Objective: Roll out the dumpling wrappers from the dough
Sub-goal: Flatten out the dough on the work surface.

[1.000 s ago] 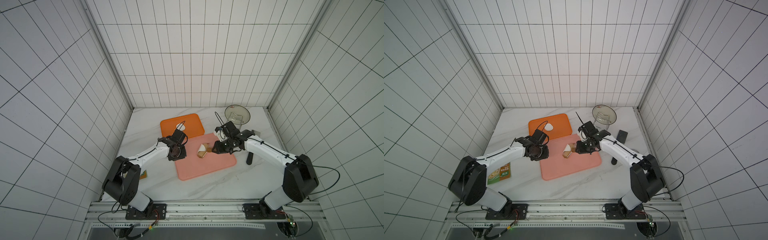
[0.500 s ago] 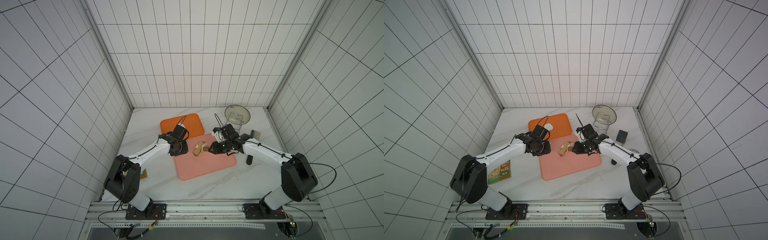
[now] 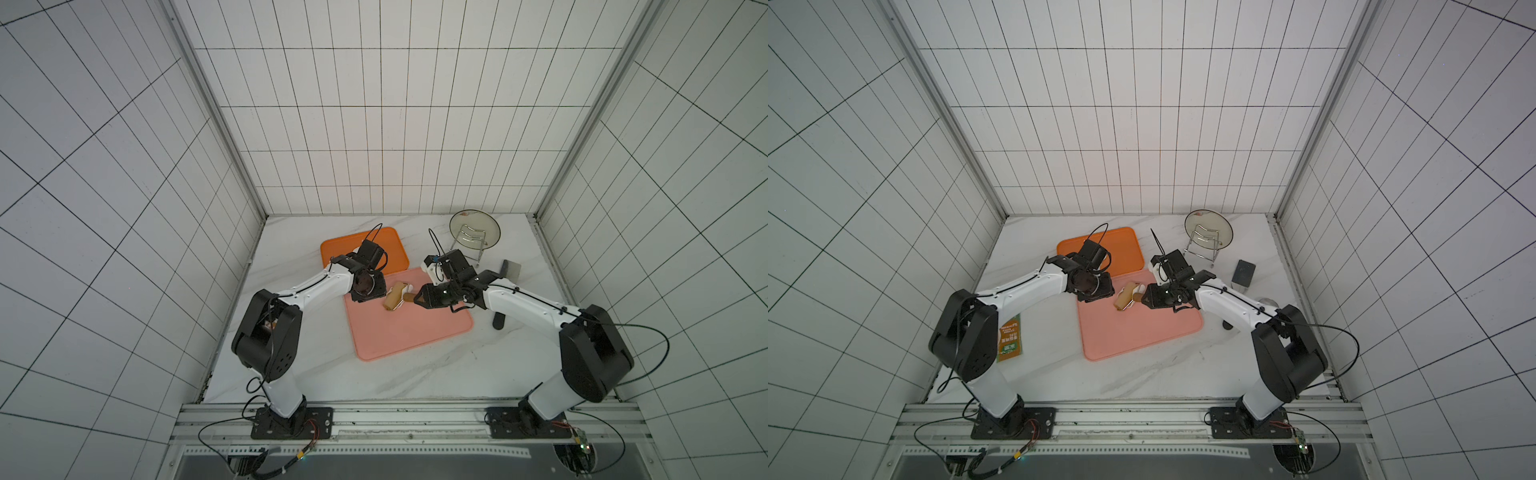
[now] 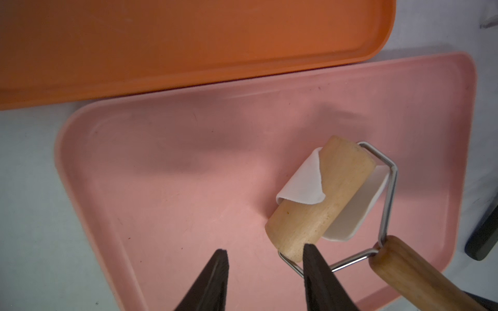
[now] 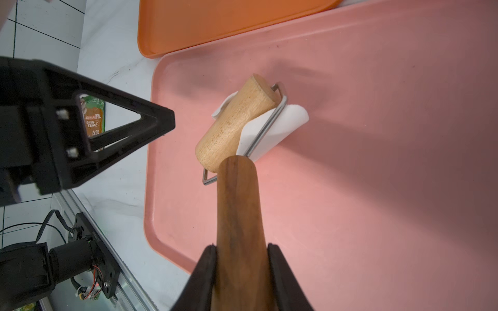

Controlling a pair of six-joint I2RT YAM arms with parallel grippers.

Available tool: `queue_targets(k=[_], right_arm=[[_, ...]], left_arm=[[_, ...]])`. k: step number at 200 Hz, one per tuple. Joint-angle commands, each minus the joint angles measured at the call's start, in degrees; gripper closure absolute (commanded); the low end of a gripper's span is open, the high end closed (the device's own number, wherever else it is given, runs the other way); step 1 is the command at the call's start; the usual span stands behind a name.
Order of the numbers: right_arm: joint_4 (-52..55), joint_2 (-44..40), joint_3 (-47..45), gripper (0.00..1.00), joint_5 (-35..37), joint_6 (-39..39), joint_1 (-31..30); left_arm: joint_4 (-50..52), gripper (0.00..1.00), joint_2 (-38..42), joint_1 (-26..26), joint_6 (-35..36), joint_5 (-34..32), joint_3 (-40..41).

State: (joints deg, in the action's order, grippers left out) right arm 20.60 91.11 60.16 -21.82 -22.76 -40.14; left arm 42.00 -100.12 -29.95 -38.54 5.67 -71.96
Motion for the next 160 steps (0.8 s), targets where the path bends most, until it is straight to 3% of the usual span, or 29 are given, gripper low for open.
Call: queue_targets(k=[1,82,160], right_arm=[[8.41,3.55,-3.64,1.00,4.51,-0.61,-1.07],[8.89,2.95,-4.00,1.00,4.69,-0.40,-1.17],[11.53,-1.61,-6.45,1.00,5.41,-0.08,-1.17]], left_arm=[[-1.90,0.52,-2.75,-0.37,0.92,1.70,-3.16],[-1.19,0.55,-8.92,-0.81,1.94,0.43,-7.79],[-1.48,0.59,-9.65,0.19,2.99,-1.98,-6.36]])
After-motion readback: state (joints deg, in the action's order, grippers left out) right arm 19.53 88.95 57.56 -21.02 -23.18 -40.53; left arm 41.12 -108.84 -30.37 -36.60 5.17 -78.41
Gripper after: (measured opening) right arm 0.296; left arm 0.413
